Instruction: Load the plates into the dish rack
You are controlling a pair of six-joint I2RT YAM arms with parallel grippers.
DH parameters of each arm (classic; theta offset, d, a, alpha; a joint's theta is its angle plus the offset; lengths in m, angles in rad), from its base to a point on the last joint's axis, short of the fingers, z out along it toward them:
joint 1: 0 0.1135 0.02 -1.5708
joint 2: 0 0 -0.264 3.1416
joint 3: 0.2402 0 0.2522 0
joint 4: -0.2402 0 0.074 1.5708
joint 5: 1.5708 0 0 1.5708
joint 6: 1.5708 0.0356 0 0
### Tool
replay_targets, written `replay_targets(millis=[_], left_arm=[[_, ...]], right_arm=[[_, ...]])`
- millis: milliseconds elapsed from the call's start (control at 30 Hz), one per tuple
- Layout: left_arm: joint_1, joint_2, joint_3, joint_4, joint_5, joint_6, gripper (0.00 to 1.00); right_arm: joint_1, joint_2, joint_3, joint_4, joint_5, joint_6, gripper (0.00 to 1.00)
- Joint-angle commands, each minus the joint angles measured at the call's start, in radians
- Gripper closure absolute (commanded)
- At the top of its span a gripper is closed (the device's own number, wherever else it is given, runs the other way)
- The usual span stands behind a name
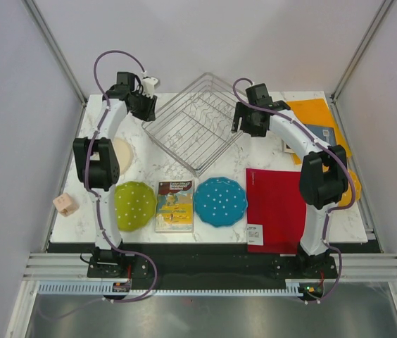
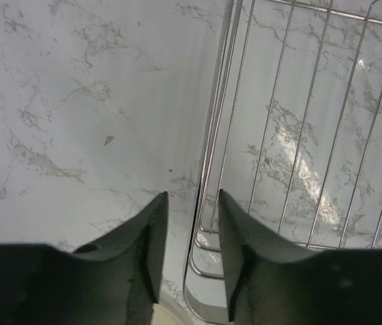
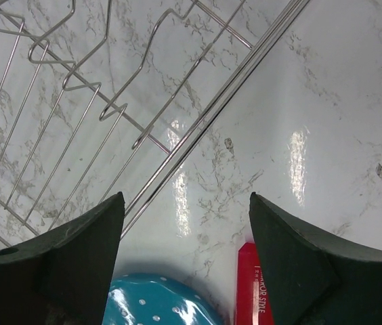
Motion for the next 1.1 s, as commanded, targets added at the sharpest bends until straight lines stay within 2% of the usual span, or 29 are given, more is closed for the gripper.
replay_targets(millis=[0,67,167,367,467,500,567,600,767,800,833,900,933,1067], left_arm=[[-0.038,0.002,0.044,-0.029,0.045,0.002,0.7],[-0.047,-0.01,0.023,-0.032,0.04,-0.003,0.82],[-0.056,-0.041,-0.014,-0.034,0.04,-0.018,0.9],[-0.057,-0.084,-0.059,-0.026,0.05,-0.079,0.97],[-0.06,-0.098,-0.074,-0.018,0.054,-0.102,0.98],[-0.061,-0.108,-0.079,-0.018,0.054,-0.11,0.98],[-0.064,-0.124,-0.102,-0.015,0.054,-0.116,0.98],[-0.066,-0.139,-0.111,-0.012,0.056,-0.125,0.98],[-0.076,-0.188,-0.171,-0.002,0.057,-0.148,0.98],[-0.078,-0.196,-0.186,-0.002,0.06,-0.156,0.95],[-0.081,-0.206,-0.192,-0.003,0.062,-0.161,0.83],[-0.089,-0.223,-0.221,-0.002,0.068,-0.181,0.74],[-0.09,-0.242,-0.232,-0.002,0.076,-0.185,0.64],[-0.106,-0.266,-0.264,0.003,0.108,-0.217,0.58]], right_arm=[[-0.003,0.003,0.006,-0.008,0.055,0.021,0.21],[-0.006,0.009,-0.008,-0.008,0.059,0.024,0.25],[-0.005,0.013,-0.005,-0.006,0.057,0.027,0.27],[-0.005,0.023,0.004,-0.006,0.089,0.004,0.36],[-0.006,0.033,0.0,-0.006,0.099,0.001,0.5],[-0.005,0.038,-0.002,-0.003,0.1,0.002,0.59],[-0.005,0.05,0.0,-0.003,0.103,0.009,0.66],[-0.005,0.053,0.001,-0.001,0.106,0.012,0.73],[-0.005,0.07,0.029,-0.001,0.14,-0.001,0.96],[-0.005,0.072,0.033,-0.003,0.148,-0.004,1.0],[-0.005,0.07,0.037,-0.003,0.155,-0.01,1.0],[-0.006,0.067,0.041,-0.003,0.18,-0.04,1.0],[-0.005,0.066,0.043,0.002,0.19,-0.053,1.0],[-0.011,0.065,0.053,0.019,0.243,-0.106,1.0]])
